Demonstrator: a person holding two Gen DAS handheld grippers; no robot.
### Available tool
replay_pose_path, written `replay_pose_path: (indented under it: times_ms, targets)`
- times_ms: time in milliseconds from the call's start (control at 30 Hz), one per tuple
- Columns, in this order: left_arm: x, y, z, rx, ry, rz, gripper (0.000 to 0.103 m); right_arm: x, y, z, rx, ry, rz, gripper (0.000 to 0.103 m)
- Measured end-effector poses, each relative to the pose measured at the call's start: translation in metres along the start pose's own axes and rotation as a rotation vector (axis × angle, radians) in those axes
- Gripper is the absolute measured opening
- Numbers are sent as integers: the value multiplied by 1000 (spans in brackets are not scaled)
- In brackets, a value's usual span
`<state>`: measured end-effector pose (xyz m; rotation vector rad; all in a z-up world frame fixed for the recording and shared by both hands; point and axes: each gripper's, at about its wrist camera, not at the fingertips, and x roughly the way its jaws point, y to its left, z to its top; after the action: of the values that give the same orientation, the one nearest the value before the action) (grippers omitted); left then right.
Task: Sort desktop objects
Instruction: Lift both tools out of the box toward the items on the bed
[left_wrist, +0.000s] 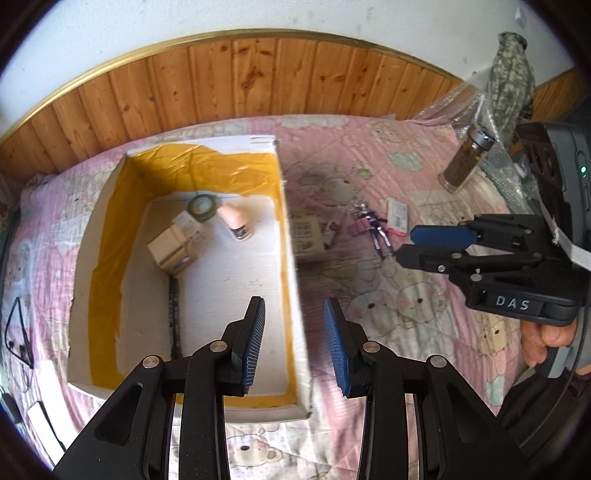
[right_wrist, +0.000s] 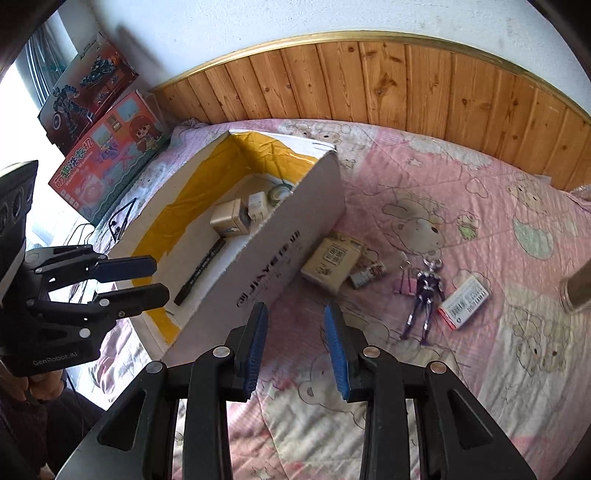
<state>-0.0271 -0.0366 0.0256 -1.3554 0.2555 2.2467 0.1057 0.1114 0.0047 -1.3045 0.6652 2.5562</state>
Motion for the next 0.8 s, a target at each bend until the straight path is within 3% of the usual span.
replay_pose_path:
  times_ms: [200, 367, 467, 533, 700, 800]
  targets:
    - [13, -47, 7, 61, 1, -47, 37, -2, -58, -23, 175, -13, -59, 34]
    - [43, -66, 13, 67, 33, -44, 41, 15, -85, -33, 240, 13, -60, 34]
    - [67, -65, 17, 36, 55, -39, 42, 32, -92, -32, 249, 26, -63, 35]
    - [85, -60, 20, -2, 77, -30, 43, 42, -95, -28, 246, 22, -78, 46]
    - [125, -45, 23, -68, 124, -15, 44, 74, -102, -20, 212, 44, -123, 50]
    - [137, -45, 22, -67, 132, 59, 44, 89, -105, -19, 174, 62, -162, 51]
